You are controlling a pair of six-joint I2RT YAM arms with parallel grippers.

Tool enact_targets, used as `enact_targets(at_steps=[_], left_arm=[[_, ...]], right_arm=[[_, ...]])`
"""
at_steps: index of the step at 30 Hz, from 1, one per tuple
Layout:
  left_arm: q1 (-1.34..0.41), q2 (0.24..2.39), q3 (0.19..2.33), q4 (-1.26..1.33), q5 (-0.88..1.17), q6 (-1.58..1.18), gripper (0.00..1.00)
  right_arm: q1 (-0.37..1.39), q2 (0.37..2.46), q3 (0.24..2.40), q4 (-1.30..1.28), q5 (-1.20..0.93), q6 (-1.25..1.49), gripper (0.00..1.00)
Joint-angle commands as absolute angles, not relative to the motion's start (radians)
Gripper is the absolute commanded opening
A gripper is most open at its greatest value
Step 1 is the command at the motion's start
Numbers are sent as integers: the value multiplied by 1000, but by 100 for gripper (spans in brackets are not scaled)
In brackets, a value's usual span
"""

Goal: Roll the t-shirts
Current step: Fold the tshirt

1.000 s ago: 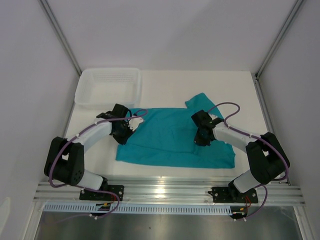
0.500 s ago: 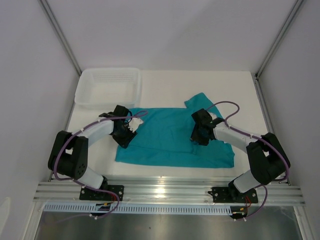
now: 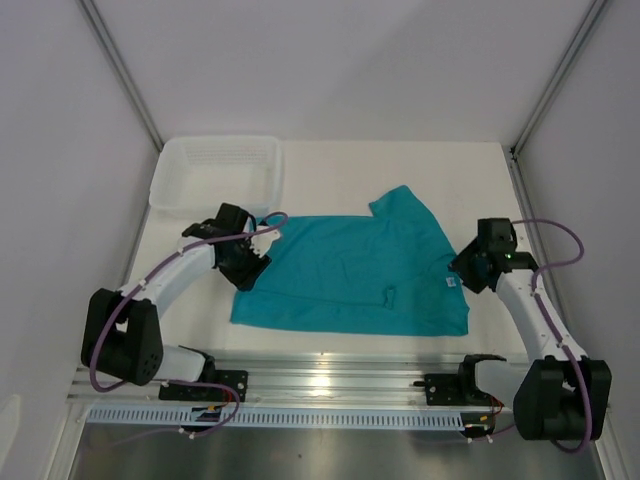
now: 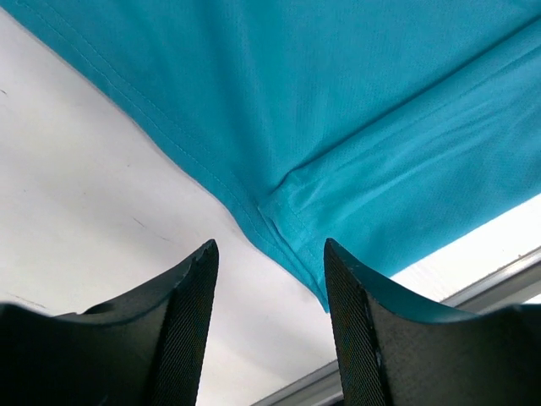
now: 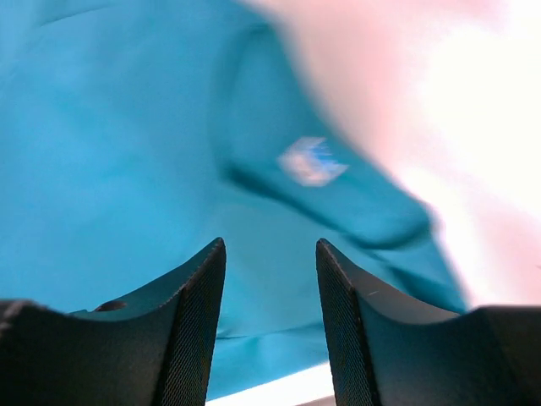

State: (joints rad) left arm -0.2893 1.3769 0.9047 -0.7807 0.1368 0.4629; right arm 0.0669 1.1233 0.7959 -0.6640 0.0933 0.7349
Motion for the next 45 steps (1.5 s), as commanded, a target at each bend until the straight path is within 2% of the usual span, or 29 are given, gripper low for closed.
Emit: enact_targets(at_steps=[1,8,15,23,29,33,36,37,39,40,41,42,43,44,45], left_arm=[[-279,1321,897,-857,153,469,56],[-348,1243,786,-905,129,564,57],[-477,1235,683,-821,28,624,61],[-479,1318,673,-747,6,635,62],[-479,1353,655,-707,20,623,62],[-480,1368,655,-696,31,611,57],[-480,1376,653,-683,35,600,50],[-480,1379,649,-678,29,594,42],[-480,1391,652,-675,32,584,33],[-480,1393,653,-678,37,571,20],[-480,1391,650,-680,44,565,14],[-480,1382,646,-673,58,560,7],[-480,1373,638,-666,63,552,1],[-480,1367,629,-666,67,549,1],[-480,1350,624,-666,75,549,1]], right_arm=[[-32,1062,735,-796,66,687,52],[-41,1060,749,-934,132,843,51],[-38,1069,681,-1014,156,974,47],[-18,1020,623,-988,107,1014,49],[37,1081,569,-913,107,1069,49],[40,1123,540,-876,126,1077,48],[40,1126,522,-842,141,1089,45],[40,1126,517,-835,152,1091,43],[38,1131,508,-824,158,1101,38],[40,1137,509,-825,163,1100,38],[38,1138,511,-830,166,1097,36],[37,1140,511,-831,166,1092,30],[37,1141,511,-831,163,1089,27],[37,1138,509,-833,157,1091,25],[37,1137,508,-833,158,1094,17]])
